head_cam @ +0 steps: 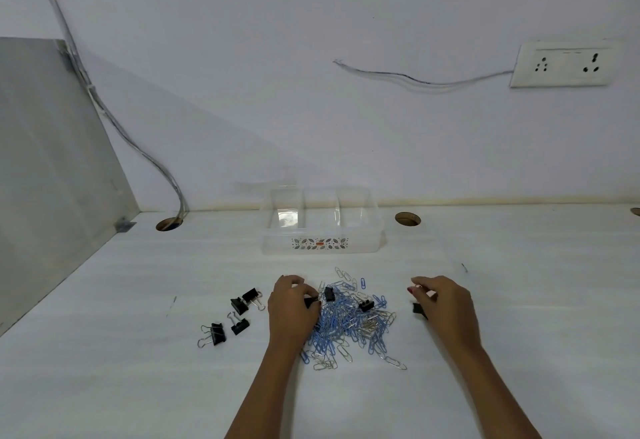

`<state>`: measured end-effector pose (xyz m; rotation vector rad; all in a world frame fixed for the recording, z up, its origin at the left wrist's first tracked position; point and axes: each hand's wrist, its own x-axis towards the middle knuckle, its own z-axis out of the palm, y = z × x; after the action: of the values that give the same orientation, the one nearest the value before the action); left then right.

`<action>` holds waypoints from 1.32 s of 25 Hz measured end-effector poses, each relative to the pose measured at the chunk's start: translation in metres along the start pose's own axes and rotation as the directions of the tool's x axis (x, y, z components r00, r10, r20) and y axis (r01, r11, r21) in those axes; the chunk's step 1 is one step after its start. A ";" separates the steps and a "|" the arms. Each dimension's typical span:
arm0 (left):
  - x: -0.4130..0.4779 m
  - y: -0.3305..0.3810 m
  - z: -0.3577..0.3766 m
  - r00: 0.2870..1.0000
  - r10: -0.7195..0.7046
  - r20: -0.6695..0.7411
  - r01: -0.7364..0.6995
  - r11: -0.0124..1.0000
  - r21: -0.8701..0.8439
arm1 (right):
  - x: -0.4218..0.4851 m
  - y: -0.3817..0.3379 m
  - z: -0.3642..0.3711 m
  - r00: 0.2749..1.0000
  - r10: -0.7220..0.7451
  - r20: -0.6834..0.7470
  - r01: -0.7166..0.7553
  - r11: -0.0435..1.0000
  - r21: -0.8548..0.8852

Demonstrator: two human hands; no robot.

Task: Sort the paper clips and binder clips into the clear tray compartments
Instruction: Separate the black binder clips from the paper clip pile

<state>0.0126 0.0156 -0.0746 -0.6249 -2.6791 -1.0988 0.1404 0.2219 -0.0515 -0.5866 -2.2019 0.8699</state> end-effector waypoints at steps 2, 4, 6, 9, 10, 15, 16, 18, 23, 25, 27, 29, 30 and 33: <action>0.002 -0.001 0.002 1.000 -0.004 0.021 0.005 0.999 -0.053 | 0.002 0.010 -0.009 1.000 0.024 -0.003 -0.024 0.997 -0.080; 0.002 0.000 0.001 1.000 0.000 0.026 0.002 0.997 -0.082 | 0.004 0.021 -0.014 0.998 0.062 -0.025 -0.065 0.991 -0.118; 0.000 0.003 -0.004 1.000 0.001 0.023 0.001 0.995 -0.101 | 0.004 0.028 -0.016 0.998 0.056 -0.037 -0.061 0.988 -0.142; -0.004 0.008 -0.012 0.999 0.044 0.032 -0.039 0.989 -0.144 | 0.003 0.028 -0.013 0.999 0.002 -0.051 -0.009 0.991 -0.131; -0.004 0.009 -0.014 0.999 0.047 0.027 -0.041 0.983 -0.178 | 0.002 0.024 -0.010 0.999 -0.037 -0.035 0.032 0.991 -0.131; 0.002 0.005 -0.036 0.991 -0.129 0.031 0.125 0.834 -0.537 | -0.002 -0.006 0.022 0.950 -0.234 0.207 0.254 0.964 -0.080; 0.004 0.001 -0.043 0.981 -0.190 0.025 0.166 0.780 -0.604 | -0.002 -0.011 0.029 0.924 -0.241 0.298 0.278 0.956 -0.090; 0.007 -0.012 -0.058 0.949 -0.316 -0.022 0.220 0.708 -0.672 | -0.003 -0.017 0.041 0.866 -0.216 0.451 0.302 0.945 -0.126; 0.006 -0.042 -0.082 0.892 -0.413 -0.183 0.262 0.804 -0.534 | -0.005 -0.016 0.051 0.848 -0.198 0.491 0.322 0.929 -0.182; 0.005 -0.056 -0.087 0.895 -0.385 -0.226 0.260 0.860 -0.439 | -0.004 -0.011 0.054 0.861 -0.217 0.461 0.339 0.919 -0.201; 0.003 -0.066 -0.088 0.896 -0.378 -0.233 0.275 0.885 -0.376 | -0.006 -0.008 0.057 0.871 -0.249 0.424 0.358 0.913 -0.198; 0.001 -0.069 -0.088 0.892 -0.383 -0.241 0.293 0.894 -0.339 | -0.009 -0.009 0.057 0.888 -0.288 0.359 0.376 0.903 -0.206; -0.001 -0.068 -0.087 0.888 -0.377 -0.263 0.284 0.900 -0.331 | -0.009 -0.011 0.057 0.895 -0.304 0.326 0.384 0.898 -0.216; -0.005 -0.058 -0.081 0.901 -0.246 -0.358 0.157 0.953 -0.259 | -0.009 -0.019 0.055 0.919 -0.353 0.177 0.385 0.900 -0.202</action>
<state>-0.0082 -0.0798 -0.0546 -0.1317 -2.3308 -1.4242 0.1033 0.1811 -0.0709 -0.2009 -2.4513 0.4645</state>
